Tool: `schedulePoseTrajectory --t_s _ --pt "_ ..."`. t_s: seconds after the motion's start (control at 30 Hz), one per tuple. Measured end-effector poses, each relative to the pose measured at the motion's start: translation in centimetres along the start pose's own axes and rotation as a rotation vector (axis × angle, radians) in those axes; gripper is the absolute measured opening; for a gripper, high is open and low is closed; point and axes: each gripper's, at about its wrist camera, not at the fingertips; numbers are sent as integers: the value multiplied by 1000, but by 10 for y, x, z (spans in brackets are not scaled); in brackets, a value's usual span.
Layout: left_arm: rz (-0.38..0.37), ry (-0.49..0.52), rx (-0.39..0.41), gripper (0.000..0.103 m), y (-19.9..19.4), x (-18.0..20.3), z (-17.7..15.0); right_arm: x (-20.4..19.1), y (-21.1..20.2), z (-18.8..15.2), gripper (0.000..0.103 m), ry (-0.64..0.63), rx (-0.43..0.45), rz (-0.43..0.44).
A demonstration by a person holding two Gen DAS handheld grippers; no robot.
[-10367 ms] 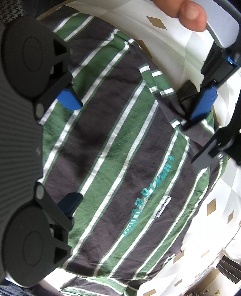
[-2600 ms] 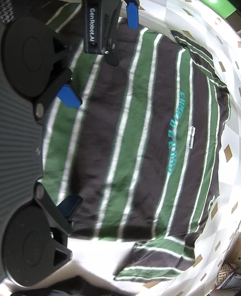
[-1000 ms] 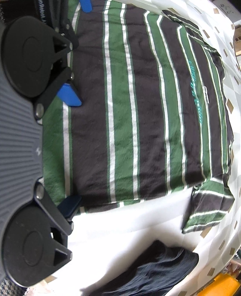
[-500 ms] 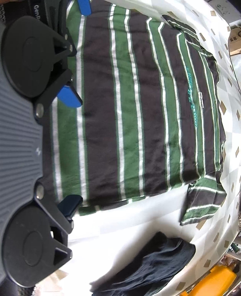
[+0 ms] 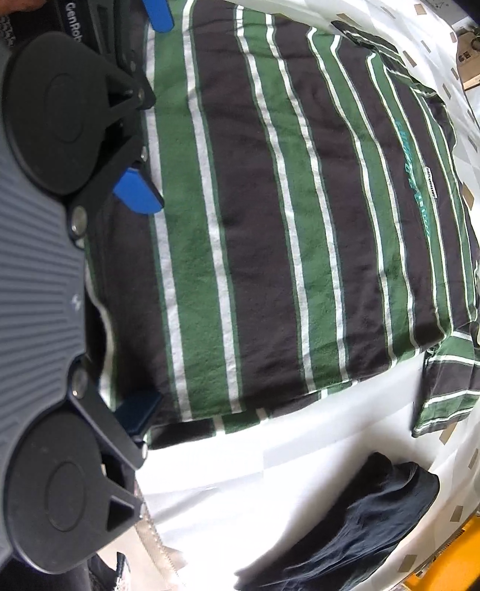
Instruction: Fold clothes
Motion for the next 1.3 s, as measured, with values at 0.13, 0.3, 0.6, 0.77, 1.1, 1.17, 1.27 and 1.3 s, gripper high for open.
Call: schedulePoseTrajectory --t_s 0.13,0.3,0.6,0.77,1.1,1.17,1.27,1.3 --pt "-2 26 1 96 0 5 -3 -1 0 -3 102 2 14 -8" --pt "-5 51 3 96 -1 10 -7 1 1 -4 102 22 13 -7" --pt "-8 87 -5 97 -1 19 -12 11 3 -5 103 88 13 -20" --pt "-5 104 -10 100 0 23 -14 11 1 -9 103 87 38 -22" --pt "-13 85 -14 101 -2 23 -12 12 2 -6 103 94 24 -19" --pt "-27 80 -6 101 -4 24 -12 11 1 -4 103 87 12 -22" --pt "-42 75 21 101 -9 25 -10 10 1 -2 102 90 9 -21" --pt "-43 72 33 101 -11 25 -8 11 0 -1 101 93 16 -23"
Point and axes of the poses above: each gripper's, at about its wrist camera, not at the fingertips, and y roughly the way its jaws point, x to its right, z to its top, and after that the axes turned 2 degrees about -x, right-handed
